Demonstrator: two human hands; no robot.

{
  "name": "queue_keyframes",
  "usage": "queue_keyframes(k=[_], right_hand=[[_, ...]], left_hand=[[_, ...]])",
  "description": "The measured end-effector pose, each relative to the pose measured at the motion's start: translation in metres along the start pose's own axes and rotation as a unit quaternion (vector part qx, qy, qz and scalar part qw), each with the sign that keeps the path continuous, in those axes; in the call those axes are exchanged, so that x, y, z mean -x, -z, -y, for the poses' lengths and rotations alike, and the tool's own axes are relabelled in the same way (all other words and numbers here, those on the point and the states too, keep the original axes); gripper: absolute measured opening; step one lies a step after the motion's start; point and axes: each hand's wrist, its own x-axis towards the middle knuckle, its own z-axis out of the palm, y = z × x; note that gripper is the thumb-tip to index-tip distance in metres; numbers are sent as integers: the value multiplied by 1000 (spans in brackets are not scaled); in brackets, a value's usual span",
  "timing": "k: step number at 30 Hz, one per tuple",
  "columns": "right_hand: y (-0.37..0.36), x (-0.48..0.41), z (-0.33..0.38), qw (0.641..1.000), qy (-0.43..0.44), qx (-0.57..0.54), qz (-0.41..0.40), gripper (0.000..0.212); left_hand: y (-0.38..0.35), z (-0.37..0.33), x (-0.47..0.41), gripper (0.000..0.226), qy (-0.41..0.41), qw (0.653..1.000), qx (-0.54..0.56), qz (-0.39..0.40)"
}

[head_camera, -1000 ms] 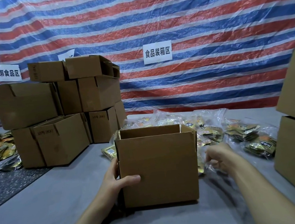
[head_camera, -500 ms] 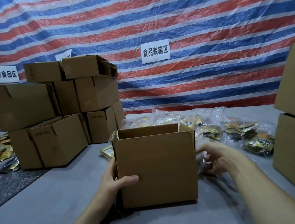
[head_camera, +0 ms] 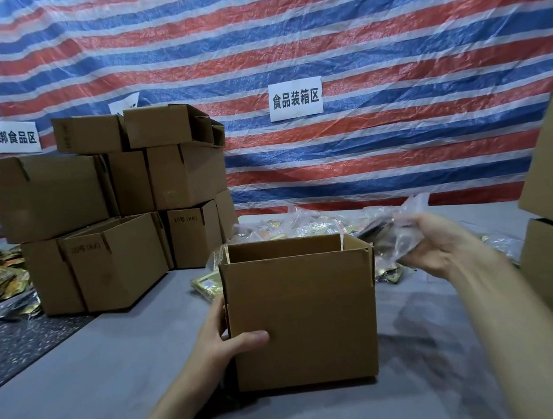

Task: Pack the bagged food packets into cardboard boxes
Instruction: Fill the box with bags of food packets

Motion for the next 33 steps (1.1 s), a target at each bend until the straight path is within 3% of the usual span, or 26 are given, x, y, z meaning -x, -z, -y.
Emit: queue_keyframes(k=[8, 12, 17, 22, 26, 33], right_hand=[[-16, 40, 43, 977, 146, -151, 39, 20], [-27, 59, 52, 979, 155, -101, 85, 33], [-53, 74, 50, 985, 135, 20, 104, 21], [-67, 83, 48, 980, 153, 125, 25, 21], [-72, 91, 52, 975, 188, 122, -6, 15], [-75, 91, 54, 971, 195, 123, -69, 30]], left_hand=[[-5, -1, 5, 111, -17, 999, -46, -7], [-6, -3, 7, 121, -32, 993, -112, 11], [-7, -3, 6, 118, -60, 984, -166, 14], [-8, -5, 7, 119, -70, 982, -174, 21], [-11, -8, 7, 115, -71, 981, -178, 29], [-11, -6, 7, 113, -70, 982, -174, 29]])
